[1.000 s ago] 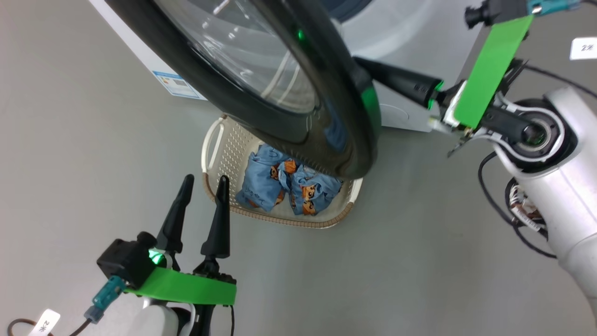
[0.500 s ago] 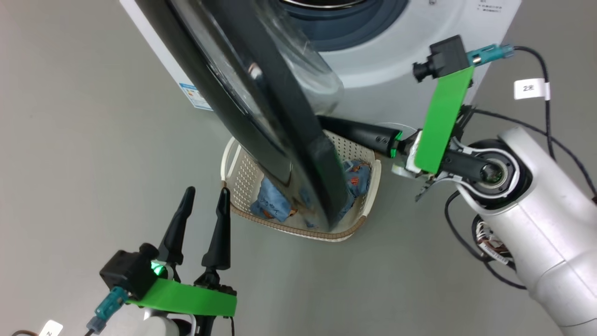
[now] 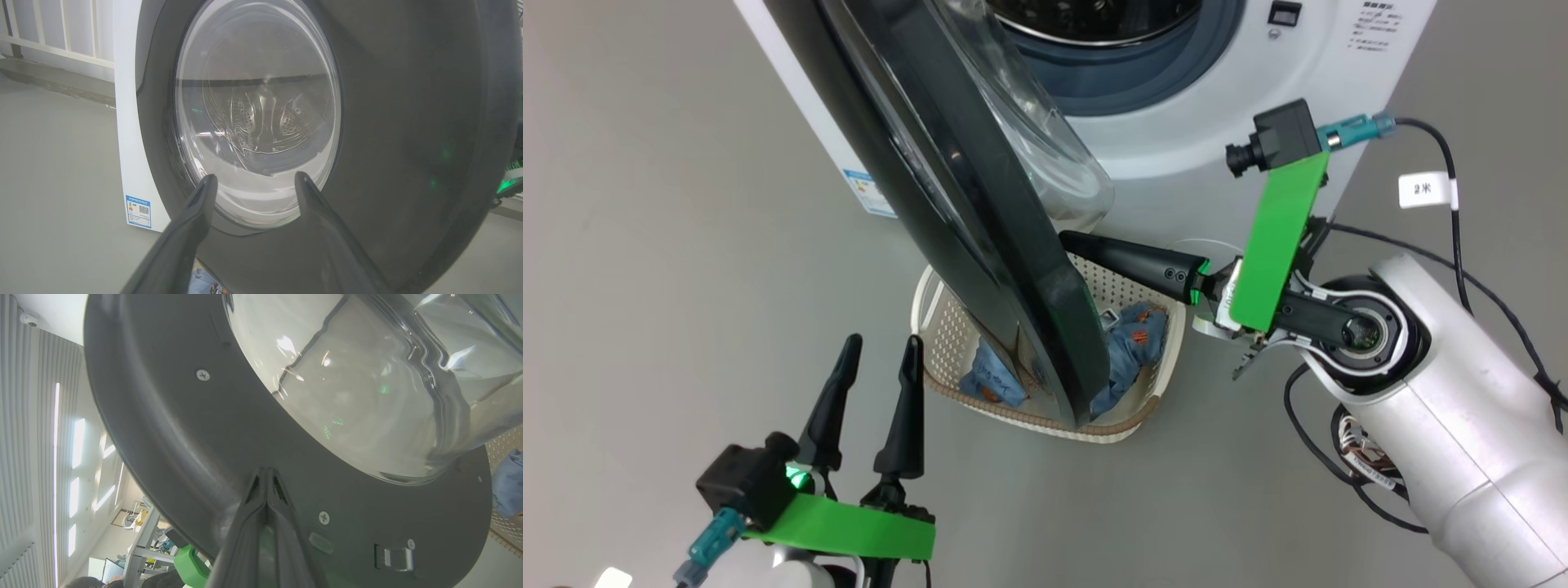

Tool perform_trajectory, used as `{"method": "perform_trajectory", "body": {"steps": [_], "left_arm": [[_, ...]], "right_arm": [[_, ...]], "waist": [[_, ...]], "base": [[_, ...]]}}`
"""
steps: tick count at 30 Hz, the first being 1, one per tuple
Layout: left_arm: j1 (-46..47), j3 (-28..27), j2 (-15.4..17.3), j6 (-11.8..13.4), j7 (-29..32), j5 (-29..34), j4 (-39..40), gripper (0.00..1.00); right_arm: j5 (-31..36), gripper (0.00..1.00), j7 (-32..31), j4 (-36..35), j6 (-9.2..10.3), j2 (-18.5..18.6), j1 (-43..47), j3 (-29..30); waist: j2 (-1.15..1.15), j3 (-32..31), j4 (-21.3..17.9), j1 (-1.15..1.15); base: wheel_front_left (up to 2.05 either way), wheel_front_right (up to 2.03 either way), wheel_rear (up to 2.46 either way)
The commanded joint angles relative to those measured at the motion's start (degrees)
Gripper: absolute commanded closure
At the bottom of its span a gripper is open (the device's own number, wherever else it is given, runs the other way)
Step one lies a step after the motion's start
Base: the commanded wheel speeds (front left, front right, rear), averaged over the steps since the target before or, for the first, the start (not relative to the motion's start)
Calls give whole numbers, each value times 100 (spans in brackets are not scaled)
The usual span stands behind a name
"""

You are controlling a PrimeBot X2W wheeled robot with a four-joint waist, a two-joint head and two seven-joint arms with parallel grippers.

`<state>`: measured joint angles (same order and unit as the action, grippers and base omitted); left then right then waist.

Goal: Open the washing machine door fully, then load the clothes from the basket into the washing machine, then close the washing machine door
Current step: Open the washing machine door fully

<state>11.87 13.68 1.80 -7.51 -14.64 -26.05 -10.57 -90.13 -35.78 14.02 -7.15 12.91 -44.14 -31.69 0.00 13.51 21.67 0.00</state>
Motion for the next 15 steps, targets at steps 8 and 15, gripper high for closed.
{"method": "perform_trajectory", "body": {"steps": [8,15], "left_arm": [[-23,-305,108,2,-36,108,101,0],[-115,-550,108,2,-36,145,35,0]], "right_arm": [[169,0,457,-34,-34,-15,327,85],[186,0,925,52,-34,92,649,173]], "waist": [[0,-257,-344,0],[0,-465,-677,0]], "base": [[0,0,0],[0,0,0]]}}
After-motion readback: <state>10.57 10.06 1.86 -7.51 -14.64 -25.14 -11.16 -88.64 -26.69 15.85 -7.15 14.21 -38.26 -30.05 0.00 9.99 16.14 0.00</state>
